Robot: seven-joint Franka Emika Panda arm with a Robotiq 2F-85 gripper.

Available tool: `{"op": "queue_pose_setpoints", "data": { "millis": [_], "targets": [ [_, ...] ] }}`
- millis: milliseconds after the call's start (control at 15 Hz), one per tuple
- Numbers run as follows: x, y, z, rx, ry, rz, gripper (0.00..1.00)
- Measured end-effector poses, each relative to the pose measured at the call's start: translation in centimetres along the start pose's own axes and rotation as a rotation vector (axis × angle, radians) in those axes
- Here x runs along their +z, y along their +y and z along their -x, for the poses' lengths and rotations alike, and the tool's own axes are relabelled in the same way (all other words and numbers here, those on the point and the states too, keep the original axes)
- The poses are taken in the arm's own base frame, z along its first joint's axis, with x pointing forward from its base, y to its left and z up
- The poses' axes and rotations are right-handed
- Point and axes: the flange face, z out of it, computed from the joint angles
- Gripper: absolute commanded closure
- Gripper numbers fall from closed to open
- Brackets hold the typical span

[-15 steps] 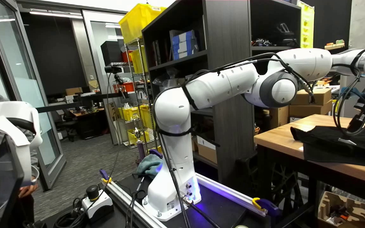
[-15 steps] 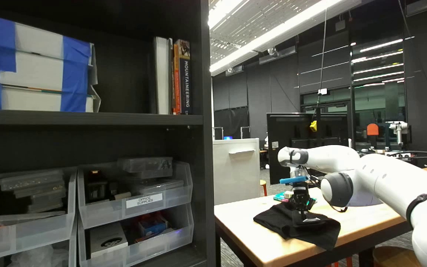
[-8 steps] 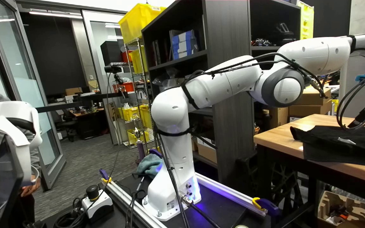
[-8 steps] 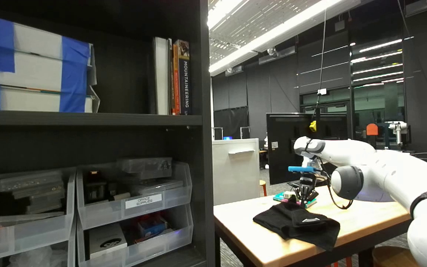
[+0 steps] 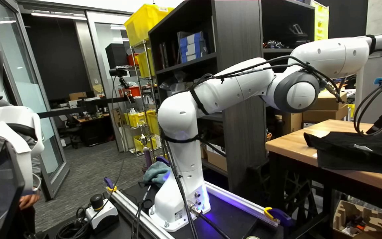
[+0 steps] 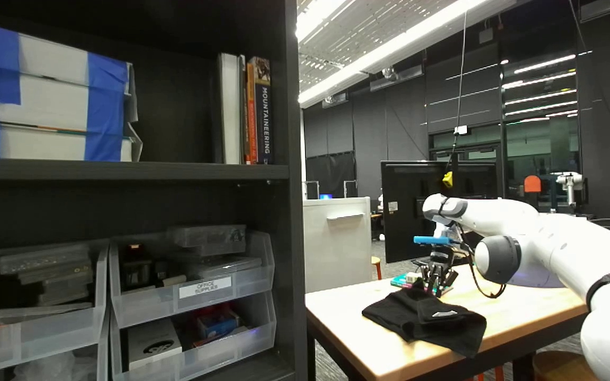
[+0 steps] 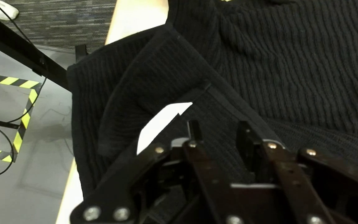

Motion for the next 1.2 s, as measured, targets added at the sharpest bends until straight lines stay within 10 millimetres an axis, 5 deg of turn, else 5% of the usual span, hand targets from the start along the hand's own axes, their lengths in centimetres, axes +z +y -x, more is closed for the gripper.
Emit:
{"op": "queue_pose_setpoints", "data": {
  "millis": [333,667,1200],
  "targets": [
    [-1.5,1.0,-0.5,0.022,0.042,-0.001,0.02],
    [-2.2,1.6,-0.6,0.037,0.07,0.021,0.0],
    [-0.2,3.5,-0.3,0.066,-0.01,0.188,0.0]
  ]
}}
